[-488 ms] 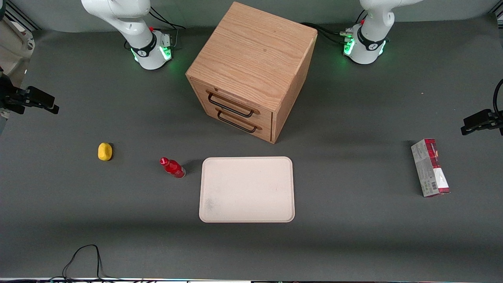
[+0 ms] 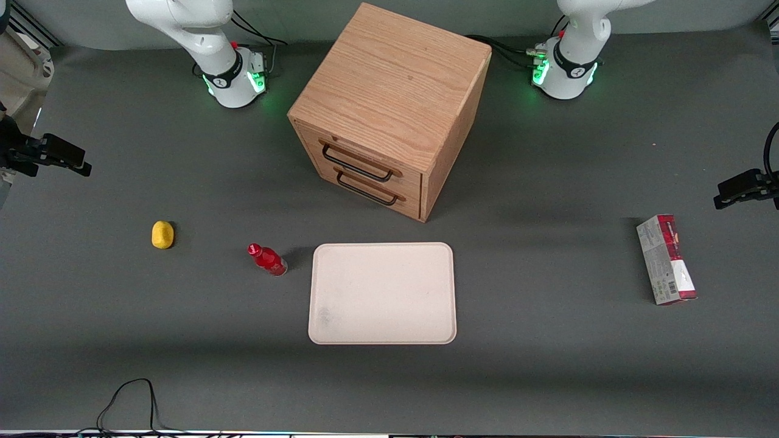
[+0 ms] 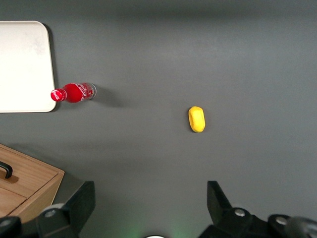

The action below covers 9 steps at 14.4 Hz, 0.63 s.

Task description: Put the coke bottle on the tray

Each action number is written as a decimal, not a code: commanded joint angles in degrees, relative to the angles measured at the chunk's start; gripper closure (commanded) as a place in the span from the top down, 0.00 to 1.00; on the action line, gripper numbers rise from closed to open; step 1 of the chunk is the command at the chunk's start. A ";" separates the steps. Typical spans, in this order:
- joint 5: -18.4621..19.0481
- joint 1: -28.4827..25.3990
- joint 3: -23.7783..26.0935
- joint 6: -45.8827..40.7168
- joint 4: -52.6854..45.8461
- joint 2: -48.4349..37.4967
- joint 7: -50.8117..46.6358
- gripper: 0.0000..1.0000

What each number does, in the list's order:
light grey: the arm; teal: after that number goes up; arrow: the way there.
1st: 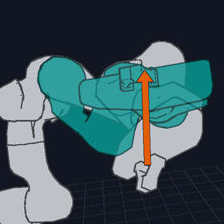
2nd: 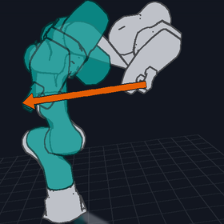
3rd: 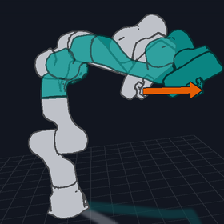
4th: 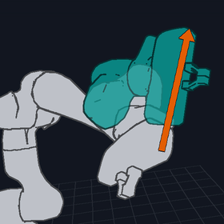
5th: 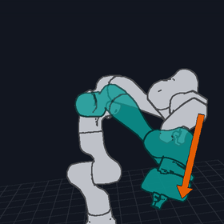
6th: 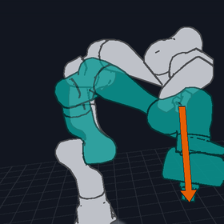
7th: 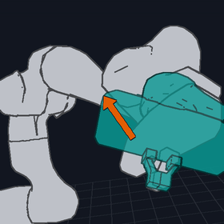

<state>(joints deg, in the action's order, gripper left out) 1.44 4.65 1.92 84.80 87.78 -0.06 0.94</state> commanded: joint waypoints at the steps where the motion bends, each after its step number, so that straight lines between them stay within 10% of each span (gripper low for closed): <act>1: 1.29 -0.17 0.28 -0.60 0.73 -0.64 1.08 1.00; 9: 0.94 -2.62 0.28 -0.51 0.64 -0.20 0.38 1.00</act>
<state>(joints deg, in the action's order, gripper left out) 1.44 3.71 2.22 84.28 88.04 0.09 1.00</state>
